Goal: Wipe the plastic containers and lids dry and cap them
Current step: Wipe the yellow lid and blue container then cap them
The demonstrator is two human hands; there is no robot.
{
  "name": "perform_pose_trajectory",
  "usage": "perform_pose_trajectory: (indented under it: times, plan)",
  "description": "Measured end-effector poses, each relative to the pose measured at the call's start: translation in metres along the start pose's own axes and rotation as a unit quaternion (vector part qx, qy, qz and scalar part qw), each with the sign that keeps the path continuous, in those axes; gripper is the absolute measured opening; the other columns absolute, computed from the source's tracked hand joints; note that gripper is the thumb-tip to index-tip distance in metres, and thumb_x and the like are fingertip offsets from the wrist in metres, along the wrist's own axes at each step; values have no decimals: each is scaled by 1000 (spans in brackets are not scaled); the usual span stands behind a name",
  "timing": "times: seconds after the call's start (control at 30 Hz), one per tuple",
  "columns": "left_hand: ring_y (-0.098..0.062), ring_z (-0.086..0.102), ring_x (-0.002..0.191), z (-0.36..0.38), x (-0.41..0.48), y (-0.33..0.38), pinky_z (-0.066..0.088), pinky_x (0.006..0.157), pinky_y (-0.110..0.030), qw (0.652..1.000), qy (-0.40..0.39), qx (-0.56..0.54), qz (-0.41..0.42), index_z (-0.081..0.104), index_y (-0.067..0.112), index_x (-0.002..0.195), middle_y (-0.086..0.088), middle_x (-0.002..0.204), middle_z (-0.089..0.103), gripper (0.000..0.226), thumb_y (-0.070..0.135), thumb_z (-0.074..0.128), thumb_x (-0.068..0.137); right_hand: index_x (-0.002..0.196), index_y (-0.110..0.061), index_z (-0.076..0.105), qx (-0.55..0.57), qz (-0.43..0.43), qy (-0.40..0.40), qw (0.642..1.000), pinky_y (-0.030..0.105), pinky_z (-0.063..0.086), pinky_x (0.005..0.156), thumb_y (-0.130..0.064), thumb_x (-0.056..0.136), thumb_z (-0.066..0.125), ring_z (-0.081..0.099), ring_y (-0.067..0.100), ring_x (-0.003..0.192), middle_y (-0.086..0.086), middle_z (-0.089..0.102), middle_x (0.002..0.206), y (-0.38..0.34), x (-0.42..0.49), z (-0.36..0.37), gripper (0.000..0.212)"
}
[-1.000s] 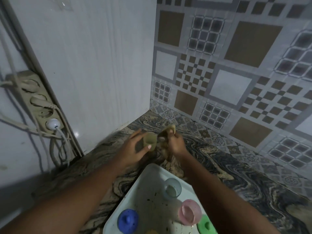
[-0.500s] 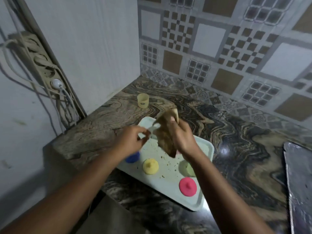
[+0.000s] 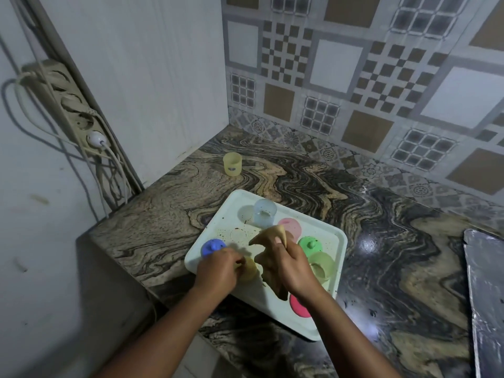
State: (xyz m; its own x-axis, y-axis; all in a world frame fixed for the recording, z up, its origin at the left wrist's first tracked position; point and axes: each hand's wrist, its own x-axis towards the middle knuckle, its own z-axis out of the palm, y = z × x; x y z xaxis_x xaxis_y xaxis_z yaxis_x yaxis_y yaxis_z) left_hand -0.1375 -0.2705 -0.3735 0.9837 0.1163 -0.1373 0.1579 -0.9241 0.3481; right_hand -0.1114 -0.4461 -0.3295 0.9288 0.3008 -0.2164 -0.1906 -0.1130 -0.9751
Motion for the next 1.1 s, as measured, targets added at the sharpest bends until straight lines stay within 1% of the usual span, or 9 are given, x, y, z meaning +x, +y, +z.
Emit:
perform_pose_trajectory:
  times: [0.27,0.4,0.5,0.57,0.63,0.7,0.77,0.87,1.1]
  plan:
    - [-18,66,104,9,0,1,55,79,-33,998,37,-51,15,70,25,117,9,117,68,28,28,68,90,114,-24,73,28,31,16,999,44,45,55,-39,109,32,55,32,58,32,64,83,9,0,-7,44]
    - [-10,66,92,-2,0,3,57,71,-31,985,106,-129,34,76,27,99,14,103,69,16,29,76,84,118,-23,71,32,20,13,999,37,33,48,-35,111,31,36,21,45,9,49,66,11,-1,-10,43]
    - [-6,63,91,-19,3,6,55,76,-25,970,167,-171,53,78,24,94,14,104,64,17,25,82,78,116,-32,70,-23,-15,24,999,38,43,55,-34,108,39,48,22,54,-11,58,64,5,-5,-8,32]
    - [-7,64,94,-32,4,9,55,82,-25,966,176,-178,64,78,21,99,14,106,63,20,17,81,79,118,-36,65,-134,-81,39,987,33,48,65,-28,106,45,60,14,67,-14,67,77,-6,-8,-7,25]
    - [-12,66,96,-44,4,11,58,84,-31,969,173,-157,78,77,17,105,10,107,67,28,7,77,78,140,-26,58,-247,-150,49,956,26,47,91,-15,103,49,64,11,106,-3,71,119,-14,-10,-2,39]
    - [-22,68,95,-53,4,15,59,79,-38,971,178,-121,104,76,15,105,4,105,71,35,-1,72,75,155,-15,41,-317,-202,28,926,16,28,117,-12,99,49,41,16,145,8,43,158,-15,-6,4,57]
    - [-28,67,91,-59,3,18,58,71,-39,969,184,-99,132,73,13,103,0,101,71,35,-3,69,72,158,-12,35,-349,-219,-12,911,29,28,123,-12,98,49,29,23,153,12,29,166,-10,-2,12,62]
    - [-26,65,89,-68,4,19,54,72,-35,966,183,-108,144,71,10,106,-2,103,69,34,-3,66,75,157,-12,36,-362,-236,-24,902,48,43,114,-11,98,50,31,29,152,12,24,168,-4,2,14,61]
    - [-22,63,90,-73,5,19,54,69,-34,966,174,-110,158,68,16,97,4,100,64,24,-1,70,82,151,-13,45,-415,-251,4,874,53,59,86,-14,96,53,54,38,135,4,30,167,-2,4,0,56]
